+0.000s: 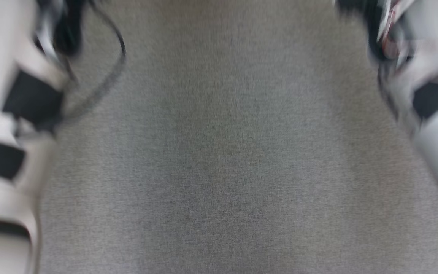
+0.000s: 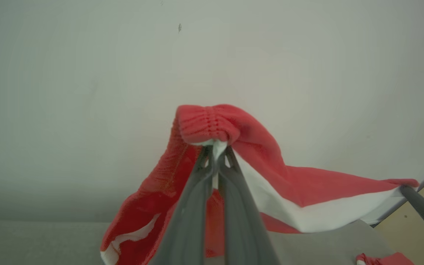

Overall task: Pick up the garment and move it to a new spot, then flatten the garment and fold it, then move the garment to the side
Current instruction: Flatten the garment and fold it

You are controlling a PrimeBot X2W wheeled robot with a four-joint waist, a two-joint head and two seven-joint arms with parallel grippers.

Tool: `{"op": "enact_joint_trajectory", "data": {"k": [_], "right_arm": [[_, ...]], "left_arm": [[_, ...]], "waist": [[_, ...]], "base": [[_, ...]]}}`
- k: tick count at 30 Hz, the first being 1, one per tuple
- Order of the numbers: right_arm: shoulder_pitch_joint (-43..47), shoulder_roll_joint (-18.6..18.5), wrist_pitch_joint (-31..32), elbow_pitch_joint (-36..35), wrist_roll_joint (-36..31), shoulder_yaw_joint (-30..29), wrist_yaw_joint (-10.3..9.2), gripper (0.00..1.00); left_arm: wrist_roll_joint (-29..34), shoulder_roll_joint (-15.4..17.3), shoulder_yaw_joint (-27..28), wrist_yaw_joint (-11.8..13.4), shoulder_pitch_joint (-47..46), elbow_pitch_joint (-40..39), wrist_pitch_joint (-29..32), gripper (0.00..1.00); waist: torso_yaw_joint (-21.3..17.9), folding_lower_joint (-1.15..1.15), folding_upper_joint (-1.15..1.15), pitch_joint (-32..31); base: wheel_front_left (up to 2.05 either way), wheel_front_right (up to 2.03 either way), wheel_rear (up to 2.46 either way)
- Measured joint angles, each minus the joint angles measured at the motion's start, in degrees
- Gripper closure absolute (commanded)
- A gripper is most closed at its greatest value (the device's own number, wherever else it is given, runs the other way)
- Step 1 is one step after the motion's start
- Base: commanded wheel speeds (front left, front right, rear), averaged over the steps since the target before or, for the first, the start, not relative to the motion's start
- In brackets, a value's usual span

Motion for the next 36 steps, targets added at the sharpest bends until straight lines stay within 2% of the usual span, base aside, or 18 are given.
{"op": "enact_joint_trajectory", "data": {"k": [3, 6, 11, 13, 17, 22, 30, 36], "right_arm": [[13.2, -4.2, -1.3, -6.6, 3.6, 3.1, 0.00, 1.00], [23.3, -7.5, -1.8, -11.3, 5.4, 4.2, 0.00, 1.00], [39.6, -11.0, -2.1, -16.8, 7.5, 3.2, 0.00, 1.00], [44.6, -11.9, -2.2, -18.8, 6.5, 3.0, 0.00, 1.00], [53.4, -11.6, -2.0, -21.8, 5.3, 1.4, 0.00, 1.00], [64.0, -11.2, -0.1, -24.6, 3.4, -1.3, 0.00, 1.00], [80.7, -8.6, 6.1, -31.8, -0.1, -5.9, 0.13, 1.00], [87.6, -5.8, 10.8, -38.1, -2.8, -10.2, 0.13, 1.00]], "left_arm": [[-3.5, 0.6, 0.2, -0.1, 12.8, -5.6, -4.8, 1.00], [-4.3, 1.3, 0.2, 0.2, 23.1, -9.6, -6.5, 1.00], [-4.4, 0.7, -0.1, 2.5, 38.9, -17.9, -7.7, 1.00], [-3.8, 0.7, -0.1, 3.9, 44.4, -21.2, -8.0, 1.00], [-2.1, 0.5, -0.4, 6.8, 55.0, -25.2, -8.2, 1.00], [-0.4, -0.2, 2.2, 8.5, 66.9, -28.5, -8.2, 1.00], [3.4, -0.5, 8.5, 8.6, 80.0, -32.4, -8.2, 1.00], [6.2, -0.6, 10.6, 8.4, 83.4, -33.6, -8.2, 1.00]], "waist": [[0.2, 0.00, 0.00, -3.6], [0.5, -0.02, -0.02, -6.5], [1.2, -0.02, -0.02, -10.9], [1.5, -0.02, -0.02, -12.4], [2.1, -0.02, -0.02, -15.1], [2.4, -0.02, -0.02, -18.2], [3.4, -0.01, -0.02, -22.3], [4.8, 0.00, -0.01, -23.5]], "base": [[0.00, 0.00, 0.00], [0.00, 0.00, 0.00], [0.00, 0.00, 0.00], [0.00, 0.00, 0.00], [0.00, 0.00, 0.00], [0.00, 0.00, 0.00], [0.00, 0.00, 0.00], [0.00, 0.00, 0.00]]}}
